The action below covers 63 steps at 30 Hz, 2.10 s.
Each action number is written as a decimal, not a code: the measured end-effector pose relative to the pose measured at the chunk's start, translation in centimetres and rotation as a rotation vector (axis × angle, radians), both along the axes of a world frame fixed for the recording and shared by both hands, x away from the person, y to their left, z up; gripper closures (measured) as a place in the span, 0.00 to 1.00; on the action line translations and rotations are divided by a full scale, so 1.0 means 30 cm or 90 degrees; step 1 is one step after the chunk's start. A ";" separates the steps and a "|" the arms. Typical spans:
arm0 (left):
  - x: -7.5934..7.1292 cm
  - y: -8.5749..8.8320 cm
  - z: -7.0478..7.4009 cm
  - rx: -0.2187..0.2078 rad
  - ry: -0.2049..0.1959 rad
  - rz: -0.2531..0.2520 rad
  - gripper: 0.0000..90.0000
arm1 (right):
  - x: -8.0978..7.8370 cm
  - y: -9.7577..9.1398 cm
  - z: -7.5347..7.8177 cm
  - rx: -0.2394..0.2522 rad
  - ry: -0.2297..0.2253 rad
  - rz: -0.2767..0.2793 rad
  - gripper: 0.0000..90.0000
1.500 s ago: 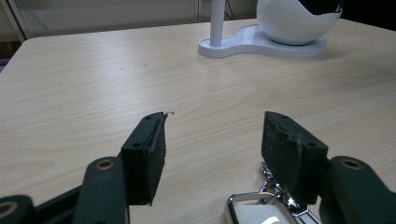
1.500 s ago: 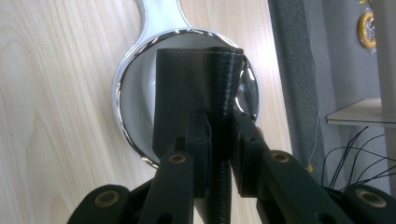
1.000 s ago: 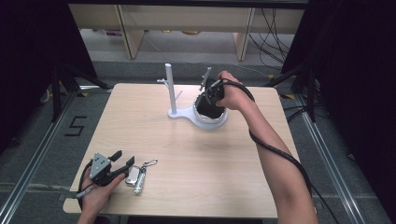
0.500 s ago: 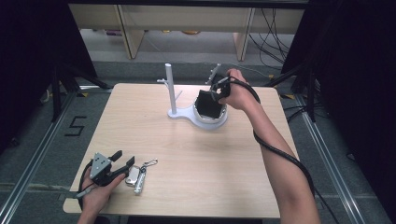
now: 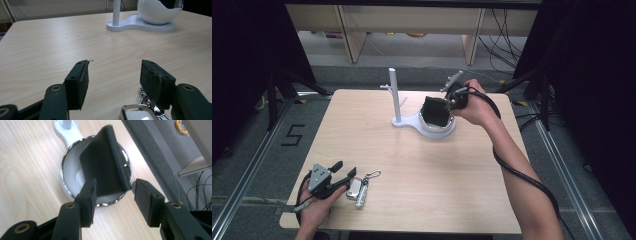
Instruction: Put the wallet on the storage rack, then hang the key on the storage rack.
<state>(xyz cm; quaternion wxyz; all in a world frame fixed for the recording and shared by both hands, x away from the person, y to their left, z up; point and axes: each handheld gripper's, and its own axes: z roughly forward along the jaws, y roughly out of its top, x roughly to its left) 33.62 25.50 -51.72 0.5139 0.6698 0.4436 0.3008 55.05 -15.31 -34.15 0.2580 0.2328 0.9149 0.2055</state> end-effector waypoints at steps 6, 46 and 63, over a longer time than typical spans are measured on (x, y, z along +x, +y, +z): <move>0.001 -0.002 0.000 -0.001 0.003 0.001 0.44 | -0.059 -0.051 -0.034 0.039 0.029 -0.012 0.60; 0.021 -0.046 0.061 0.024 0.073 -0.045 0.44 | -0.462 -0.272 -0.391 0.236 0.087 -0.163 0.59; 0.144 -0.117 0.137 0.211 0.255 -0.190 0.51 | -0.498 -0.275 -0.412 0.231 0.102 -0.160 0.60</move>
